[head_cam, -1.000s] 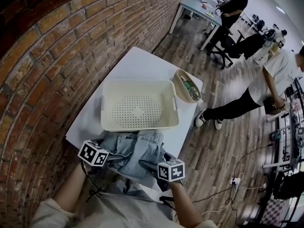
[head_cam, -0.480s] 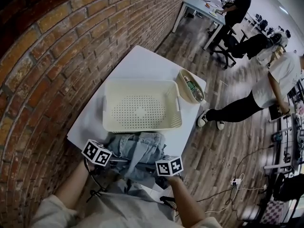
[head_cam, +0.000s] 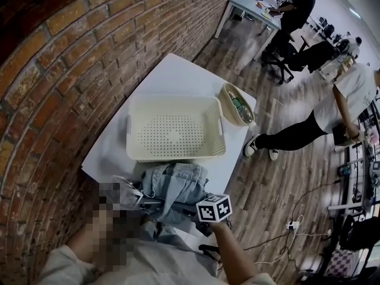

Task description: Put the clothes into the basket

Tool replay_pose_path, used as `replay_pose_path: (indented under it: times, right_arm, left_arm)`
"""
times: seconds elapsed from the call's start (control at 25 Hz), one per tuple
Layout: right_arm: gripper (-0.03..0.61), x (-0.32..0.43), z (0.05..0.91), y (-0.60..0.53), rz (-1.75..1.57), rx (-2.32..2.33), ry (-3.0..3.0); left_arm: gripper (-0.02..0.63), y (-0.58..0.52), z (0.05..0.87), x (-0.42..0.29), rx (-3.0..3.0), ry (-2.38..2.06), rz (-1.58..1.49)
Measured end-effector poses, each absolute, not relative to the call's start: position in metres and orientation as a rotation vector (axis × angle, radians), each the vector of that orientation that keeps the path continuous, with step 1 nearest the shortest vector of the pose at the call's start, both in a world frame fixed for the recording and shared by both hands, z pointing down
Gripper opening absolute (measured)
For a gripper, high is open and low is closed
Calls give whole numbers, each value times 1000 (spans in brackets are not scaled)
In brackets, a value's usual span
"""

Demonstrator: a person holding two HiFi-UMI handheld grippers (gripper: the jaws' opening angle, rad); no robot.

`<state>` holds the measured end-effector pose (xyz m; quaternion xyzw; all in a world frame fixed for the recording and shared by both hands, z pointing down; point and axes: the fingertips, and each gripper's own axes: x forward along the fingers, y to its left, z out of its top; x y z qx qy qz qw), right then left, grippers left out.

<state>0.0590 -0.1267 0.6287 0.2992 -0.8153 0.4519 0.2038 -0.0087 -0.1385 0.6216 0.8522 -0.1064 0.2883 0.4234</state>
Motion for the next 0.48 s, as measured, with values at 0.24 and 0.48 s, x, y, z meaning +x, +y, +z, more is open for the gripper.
replay_pose_path:
  times: [0.24, 0.48]
  right_arm:
    - [426, 70, 598, -111, 1159, 851, -2297]
    - [426, 75, 549, -104, 1047, 904, -2365]
  left_arm:
    - [391, -121, 593, 3, 2202, -265, 670]
    - [391, -114, 543, 8, 2304, -289, 663]
